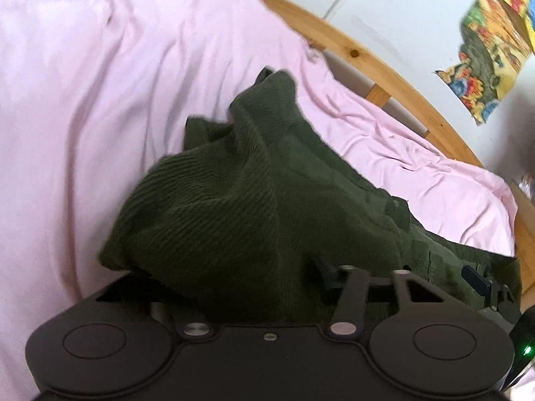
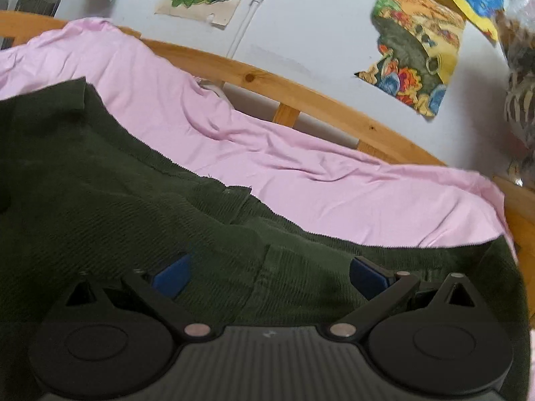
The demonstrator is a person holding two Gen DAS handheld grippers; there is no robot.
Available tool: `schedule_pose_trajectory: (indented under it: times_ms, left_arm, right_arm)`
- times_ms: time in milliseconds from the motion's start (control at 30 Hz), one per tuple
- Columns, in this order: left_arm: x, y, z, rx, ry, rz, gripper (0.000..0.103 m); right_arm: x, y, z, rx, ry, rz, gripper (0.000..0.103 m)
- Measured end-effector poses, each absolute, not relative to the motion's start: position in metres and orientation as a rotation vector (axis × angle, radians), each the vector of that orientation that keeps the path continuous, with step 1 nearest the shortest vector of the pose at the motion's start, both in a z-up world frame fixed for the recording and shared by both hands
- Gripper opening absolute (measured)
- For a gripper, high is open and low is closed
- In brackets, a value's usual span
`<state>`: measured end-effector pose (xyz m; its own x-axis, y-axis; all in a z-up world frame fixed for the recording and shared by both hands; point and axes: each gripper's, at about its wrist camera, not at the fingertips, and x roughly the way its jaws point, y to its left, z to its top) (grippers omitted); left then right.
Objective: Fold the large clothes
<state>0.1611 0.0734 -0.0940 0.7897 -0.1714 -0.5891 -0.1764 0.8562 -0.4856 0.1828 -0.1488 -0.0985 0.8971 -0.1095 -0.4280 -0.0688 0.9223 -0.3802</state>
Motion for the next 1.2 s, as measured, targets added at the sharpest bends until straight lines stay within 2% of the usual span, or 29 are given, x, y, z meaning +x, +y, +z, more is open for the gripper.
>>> schedule_pose_trajectory:
  times_ms: [67,133,267,500,567,667,767,833,967,1100,1200]
  left_arm:
    - [0.159,0.067,-0.086,-0.499,0.649,0.014,0.03]
    - [0.157,0.062,-0.076,-0.469,0.627,0.013,0.024]
    - [0.156,0.044,-0.049,-0.377,0.566,-0.031,0.02]
    - [0.149,-0.02,0.005,-0.083,0.432,-0.231,0.019]
    - [0.148,-0.041,0.014,-0.018,0.416,-0.305,0.019]
    - [0.15,-0.067,0.025,-0.008,0.445,-0.429,0.018]
    - [0.148,-0.088,0.023,0.009,0.47,-0.505,0.018]
    - [0.146,-0.101,0.019,0.049,0.469,-0.527,0.018]
    - [0.138,-0.115,0.012,0.099,0.473,-0.559,0.018]
    - [0.138,-0.117,0.008,0.111,0.49,-0.564,0.018]
    - [0.136,-0.116,0.005,0.123,0.493,-0.563,0.018]
  right_arm:
    - [0.183,-0.159,-0.095,-0.333,0.491,0.016,0.103]
    - [0.183,-0.173,-0.091,-0.235,0.532,0.05,0.103]
    - [0.178,-0.194,-0.087,-0.115,0.58,0.06,0.103]
    - [0.161,-0.23,-0.056,0.002,0.558,0.06,0.103]
    - [0.157,-0.259,-0.037,0.115,0.524,0.081,0.103]
    - [0.157,-0.318,-0.021,0.46,0.507,0.209,0.103]
    - [0.162,-0.371,-0.036,0.931,0.537,0.47,0.103]
    - [0.162,-0.379,-0.051,1.088,0.557,0.581,0.103]
    - [0.168,-0.367,-0.074,1.172,0.608,0.638,0.103]
    - [0.181,-0.366,-0.089,1.338,0.532,0.663,0.103]
    - [0.193,-0.37,-0.093,1.348,0.504,0.635,0.103]
